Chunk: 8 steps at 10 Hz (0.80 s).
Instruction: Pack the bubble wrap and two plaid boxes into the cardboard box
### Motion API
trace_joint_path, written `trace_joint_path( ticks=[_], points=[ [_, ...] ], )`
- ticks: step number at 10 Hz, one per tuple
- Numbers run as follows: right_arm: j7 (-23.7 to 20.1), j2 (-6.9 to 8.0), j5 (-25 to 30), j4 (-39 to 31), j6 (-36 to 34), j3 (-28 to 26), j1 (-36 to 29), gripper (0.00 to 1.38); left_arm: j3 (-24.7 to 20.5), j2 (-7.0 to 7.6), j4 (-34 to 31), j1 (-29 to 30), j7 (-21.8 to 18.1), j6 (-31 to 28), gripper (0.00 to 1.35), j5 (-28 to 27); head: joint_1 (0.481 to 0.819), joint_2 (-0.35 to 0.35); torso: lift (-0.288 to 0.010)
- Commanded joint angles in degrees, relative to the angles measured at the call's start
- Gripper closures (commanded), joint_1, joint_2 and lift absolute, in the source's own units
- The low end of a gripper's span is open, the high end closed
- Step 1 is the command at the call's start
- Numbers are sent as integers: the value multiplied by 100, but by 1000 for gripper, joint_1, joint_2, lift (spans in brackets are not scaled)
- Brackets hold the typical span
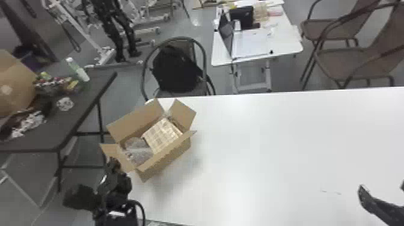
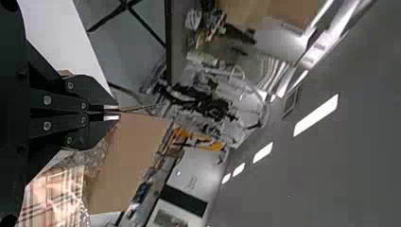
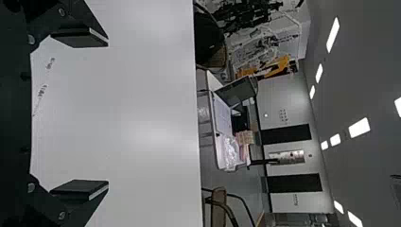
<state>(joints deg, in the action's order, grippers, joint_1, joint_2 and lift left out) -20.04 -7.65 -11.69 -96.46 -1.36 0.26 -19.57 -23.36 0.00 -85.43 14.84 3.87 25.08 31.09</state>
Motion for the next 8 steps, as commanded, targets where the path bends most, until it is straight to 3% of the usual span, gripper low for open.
trace_joint_path(
  ticks=[1,4,5,6,8],
  points=[
    [-18,0,-9,13,-31,0,6,225,666,-15,9,247,887,911,1200,362,695,350,-50],
    [-44,0,-9,22,-66,-9,24,225,1694,-15,132,449,2988,2177,1202,239,695,350,-50],
    [-44,0,-9,31,-75,0,24,225,1949,-15,264,379,3471,2484,1200,125,695,350,-50],
    [-70,-9,-9,31,-92,0,24,225,2072,-15,439,274,3471,2748,1162,222,695,350,-50],
    [-79,-9,18,13,-92,0,24,225,2081,-15,492,265,3471,2853,266,-60,695,350,-50]
  ],
)
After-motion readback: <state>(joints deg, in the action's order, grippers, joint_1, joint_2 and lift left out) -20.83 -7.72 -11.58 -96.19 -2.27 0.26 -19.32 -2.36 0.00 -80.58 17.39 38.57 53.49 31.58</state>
